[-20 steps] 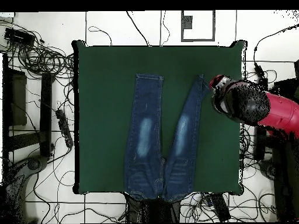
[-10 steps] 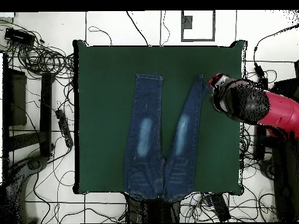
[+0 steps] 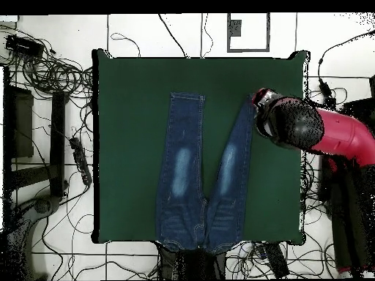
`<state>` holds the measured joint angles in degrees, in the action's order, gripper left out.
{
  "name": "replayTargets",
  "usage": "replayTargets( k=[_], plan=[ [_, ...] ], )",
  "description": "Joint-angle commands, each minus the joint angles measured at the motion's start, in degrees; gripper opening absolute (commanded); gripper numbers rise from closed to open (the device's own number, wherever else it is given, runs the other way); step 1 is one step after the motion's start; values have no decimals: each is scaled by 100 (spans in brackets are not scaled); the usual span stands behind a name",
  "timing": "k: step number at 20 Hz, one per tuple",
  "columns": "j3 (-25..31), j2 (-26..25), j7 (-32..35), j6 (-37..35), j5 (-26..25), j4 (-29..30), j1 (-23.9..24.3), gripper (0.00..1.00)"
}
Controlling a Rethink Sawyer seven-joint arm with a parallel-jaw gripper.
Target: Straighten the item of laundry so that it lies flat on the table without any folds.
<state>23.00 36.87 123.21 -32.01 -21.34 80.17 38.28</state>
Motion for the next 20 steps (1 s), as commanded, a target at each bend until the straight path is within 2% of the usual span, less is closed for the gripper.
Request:
replayTargets(
  k=[1,14,15,20],
  plan=[
    [160,-132,-42,153,-131,552,-454,100],
    [117,-362,-66,21,-91,367,-573,100],
    [134,-379,-70,65,-95,393,-558,0],
    [115,-452,-79,188,-163,429,-533,0]
  ],
)
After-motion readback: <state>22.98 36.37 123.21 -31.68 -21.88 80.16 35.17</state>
